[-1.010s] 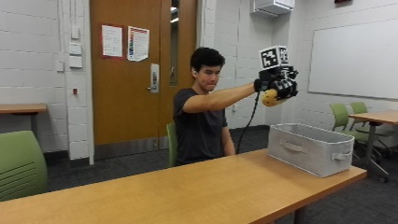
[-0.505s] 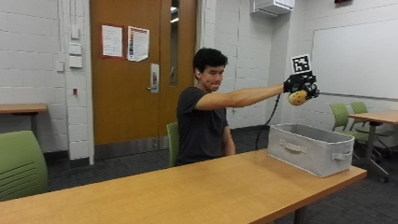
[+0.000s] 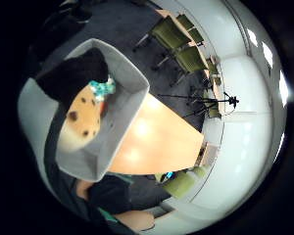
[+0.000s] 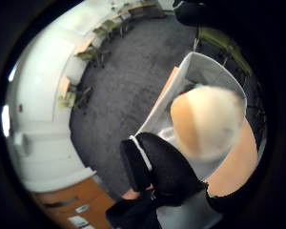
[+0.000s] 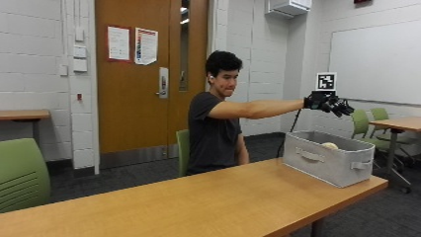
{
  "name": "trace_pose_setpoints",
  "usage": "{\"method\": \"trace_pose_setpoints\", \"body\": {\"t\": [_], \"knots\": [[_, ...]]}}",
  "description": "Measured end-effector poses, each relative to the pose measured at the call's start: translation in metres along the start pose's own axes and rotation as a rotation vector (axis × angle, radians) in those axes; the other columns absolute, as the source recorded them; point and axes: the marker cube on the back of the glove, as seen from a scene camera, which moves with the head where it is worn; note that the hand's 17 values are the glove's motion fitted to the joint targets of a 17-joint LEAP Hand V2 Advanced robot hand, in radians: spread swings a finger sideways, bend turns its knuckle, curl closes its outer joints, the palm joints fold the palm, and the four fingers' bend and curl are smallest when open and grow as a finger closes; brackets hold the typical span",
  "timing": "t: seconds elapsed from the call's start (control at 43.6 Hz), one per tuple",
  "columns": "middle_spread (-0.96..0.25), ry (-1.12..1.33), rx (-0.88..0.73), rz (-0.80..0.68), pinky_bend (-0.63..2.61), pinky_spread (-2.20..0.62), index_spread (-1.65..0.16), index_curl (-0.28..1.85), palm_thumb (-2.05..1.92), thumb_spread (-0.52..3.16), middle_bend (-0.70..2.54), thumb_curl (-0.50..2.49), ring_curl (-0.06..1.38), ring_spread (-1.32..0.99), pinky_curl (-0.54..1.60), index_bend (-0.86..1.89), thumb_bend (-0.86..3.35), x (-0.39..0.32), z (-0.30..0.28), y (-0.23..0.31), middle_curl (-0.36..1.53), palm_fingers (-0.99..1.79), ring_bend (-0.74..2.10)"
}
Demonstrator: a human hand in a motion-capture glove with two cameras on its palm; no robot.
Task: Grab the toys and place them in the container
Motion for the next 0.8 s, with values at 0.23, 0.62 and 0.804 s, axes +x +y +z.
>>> {"method": "trace_pose_setpoints", "body": {"t": [0.23, 0.62, 0.804], "knots": [[-0.14, 0.011, 0.041, -0.082, 1.25, -0.14, -0.39, 0.68, -0.14, 1.05, 0.33, 0.60, 0.37, -0.20, 0.46, 0.14, -0.11, 0.035, -0.012, 0.030, 0.53, 0.01, 0.76], [-0.11, 0.181, 0.139, 0.285, 1.10, -0.08, -0.40, 0.61, -0.07, 1.21, 0.33, 0.36, 0.34, -0.18, 0.38, 0.23, -0.05, 0.191, -0.020, 0.124, 0.50, 0.11, 0.72], [-0.11, 0.174, 0.138, 0.382, 0.95, -0.09, -0.40, 0.62, -0.06, 1.26, 0.36, 0.31, 0.32, -0.20, 0.34, 0.26, -0.05, 0.259, -0.013, 0.166, 0.50, 0.11, 0.69]]}}
